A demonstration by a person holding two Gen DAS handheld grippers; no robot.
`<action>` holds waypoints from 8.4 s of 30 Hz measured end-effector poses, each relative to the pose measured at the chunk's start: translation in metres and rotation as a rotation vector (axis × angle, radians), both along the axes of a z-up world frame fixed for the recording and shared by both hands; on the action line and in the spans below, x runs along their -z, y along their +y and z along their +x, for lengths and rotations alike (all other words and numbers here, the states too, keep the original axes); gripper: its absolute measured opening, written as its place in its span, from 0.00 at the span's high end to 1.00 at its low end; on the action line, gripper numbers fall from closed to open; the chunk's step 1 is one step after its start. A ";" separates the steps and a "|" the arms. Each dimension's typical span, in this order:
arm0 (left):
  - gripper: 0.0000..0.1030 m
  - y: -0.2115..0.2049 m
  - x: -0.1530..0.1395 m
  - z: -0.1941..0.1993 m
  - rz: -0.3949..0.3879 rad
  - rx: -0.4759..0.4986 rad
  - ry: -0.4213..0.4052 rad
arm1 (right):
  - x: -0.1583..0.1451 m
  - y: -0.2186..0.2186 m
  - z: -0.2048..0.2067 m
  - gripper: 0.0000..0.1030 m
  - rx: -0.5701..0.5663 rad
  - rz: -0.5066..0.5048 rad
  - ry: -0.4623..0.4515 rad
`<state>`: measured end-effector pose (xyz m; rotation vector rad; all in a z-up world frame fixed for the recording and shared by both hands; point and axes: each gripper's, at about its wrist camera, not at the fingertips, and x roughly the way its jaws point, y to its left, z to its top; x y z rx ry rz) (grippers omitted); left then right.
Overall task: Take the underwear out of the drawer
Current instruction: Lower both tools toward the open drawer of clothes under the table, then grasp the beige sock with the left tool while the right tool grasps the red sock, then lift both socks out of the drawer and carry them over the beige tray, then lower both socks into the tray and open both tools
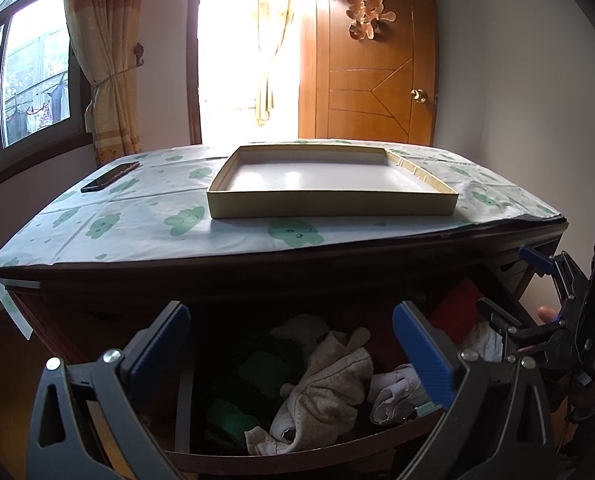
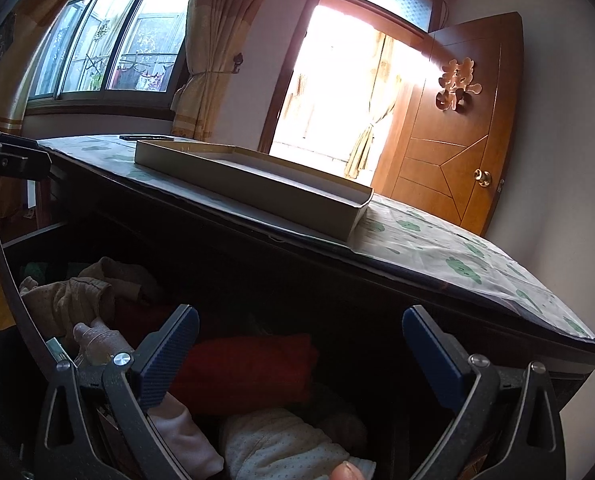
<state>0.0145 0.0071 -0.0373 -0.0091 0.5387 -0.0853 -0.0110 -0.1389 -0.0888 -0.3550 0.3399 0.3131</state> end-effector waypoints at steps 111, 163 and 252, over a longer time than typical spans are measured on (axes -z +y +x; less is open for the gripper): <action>0.77 0.001 0.069 0.009 -0.071 0.297 0.366 | -0.011 -0.006 -0.008 0.58 -0.061 0.158 0.453; 0.77 0.014 -0.011 -0.005 -0.194 0.268 0.008 | -0.075 -0.010 -0.030 0.60 -0.111 0.146 0.208; 0.77 -0.056 -0.076 0.218 0.022 0.183 0.051 | -0.158 0.016 0.172 0.60 -0.156 -0.067 0.219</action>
